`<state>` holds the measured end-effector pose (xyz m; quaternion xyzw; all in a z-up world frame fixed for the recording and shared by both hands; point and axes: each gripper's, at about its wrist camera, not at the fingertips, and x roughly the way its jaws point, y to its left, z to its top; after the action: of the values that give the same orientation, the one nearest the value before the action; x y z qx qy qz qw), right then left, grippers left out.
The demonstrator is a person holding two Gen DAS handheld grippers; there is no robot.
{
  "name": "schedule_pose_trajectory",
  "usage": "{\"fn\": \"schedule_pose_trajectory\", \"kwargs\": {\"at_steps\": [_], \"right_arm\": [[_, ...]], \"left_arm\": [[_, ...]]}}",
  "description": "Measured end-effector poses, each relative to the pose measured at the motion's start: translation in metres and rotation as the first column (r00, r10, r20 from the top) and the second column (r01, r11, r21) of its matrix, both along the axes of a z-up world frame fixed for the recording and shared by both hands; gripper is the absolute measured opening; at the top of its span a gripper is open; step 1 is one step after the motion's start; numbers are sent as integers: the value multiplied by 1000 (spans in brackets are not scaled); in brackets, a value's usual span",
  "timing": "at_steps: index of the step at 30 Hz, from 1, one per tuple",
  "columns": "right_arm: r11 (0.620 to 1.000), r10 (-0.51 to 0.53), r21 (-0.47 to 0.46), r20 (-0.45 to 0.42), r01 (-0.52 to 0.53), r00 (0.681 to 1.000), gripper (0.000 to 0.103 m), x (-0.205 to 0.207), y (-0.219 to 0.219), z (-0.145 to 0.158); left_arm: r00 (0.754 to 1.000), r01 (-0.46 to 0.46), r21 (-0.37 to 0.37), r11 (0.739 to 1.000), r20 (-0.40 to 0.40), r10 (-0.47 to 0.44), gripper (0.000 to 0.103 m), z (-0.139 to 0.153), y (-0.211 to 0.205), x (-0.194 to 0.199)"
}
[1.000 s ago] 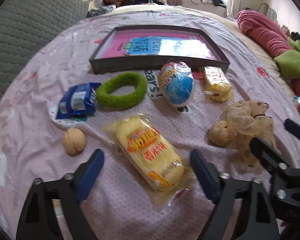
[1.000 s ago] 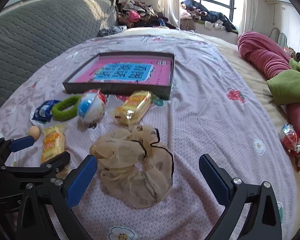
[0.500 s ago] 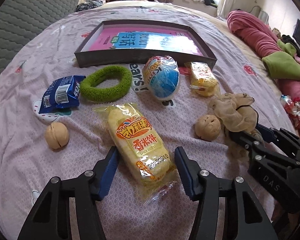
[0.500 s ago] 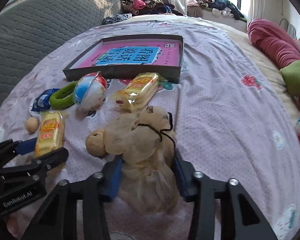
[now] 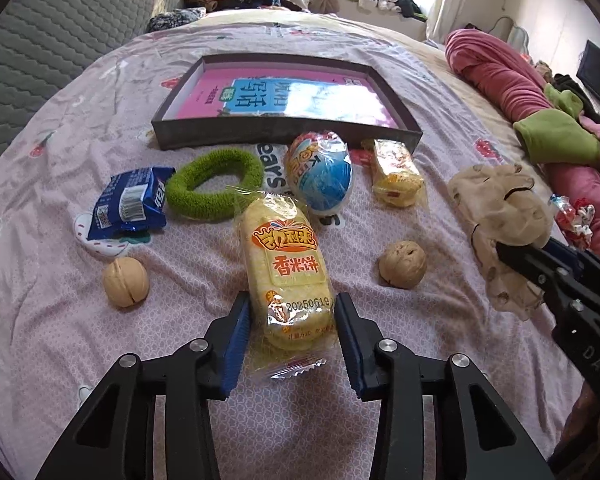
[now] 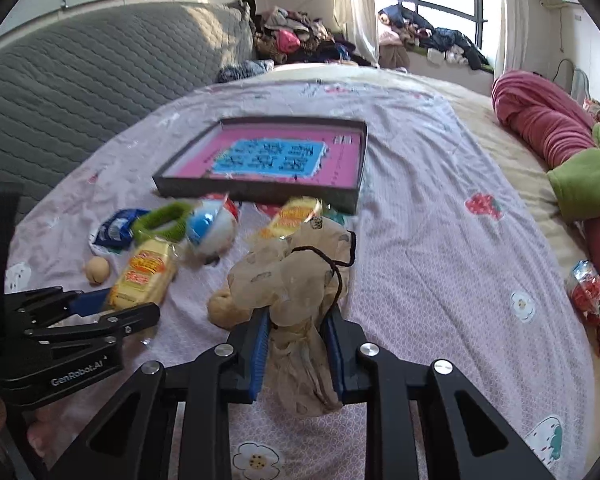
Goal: Organize objects
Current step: 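Close the left tool on the yellow bread while the right tool grasps the beige mesh bag, then lift and carry the bread with the left tool while the right tool carries the mesh bag over the tray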
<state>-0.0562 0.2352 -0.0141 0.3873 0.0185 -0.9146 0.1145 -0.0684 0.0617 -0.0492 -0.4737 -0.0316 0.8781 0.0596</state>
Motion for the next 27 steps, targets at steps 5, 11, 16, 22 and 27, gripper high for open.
{"fn": "schedule_pose_trajectory", "kwargs": {"at_steps": [5,11,16,22,27], "right_arm": [[1000,-1,-22,-27,0,1000,26,6,3,10],[999,14,-31,-42,-15,999,26,10,-1,15],[999,27,-40,-68,-30,997,26,15,-5,22],[998,33,-42,-103,-37,994,26,22,-10,35],[999,36,-35,-116,-40,993,26,23,-16,45]], "left_arm": [[1000,9,7,1000,-13,-9,43,8,1,4],[999,8,-6,1000,-37,-8,43,19,2,9],[999,7,-12,1000,-50,-7,43,27,1,11],[998,11,-22,1000,-68,-13,43,41,-1,9],[996,17,-28,999,-88,-19,43,54,-3,7]]}}
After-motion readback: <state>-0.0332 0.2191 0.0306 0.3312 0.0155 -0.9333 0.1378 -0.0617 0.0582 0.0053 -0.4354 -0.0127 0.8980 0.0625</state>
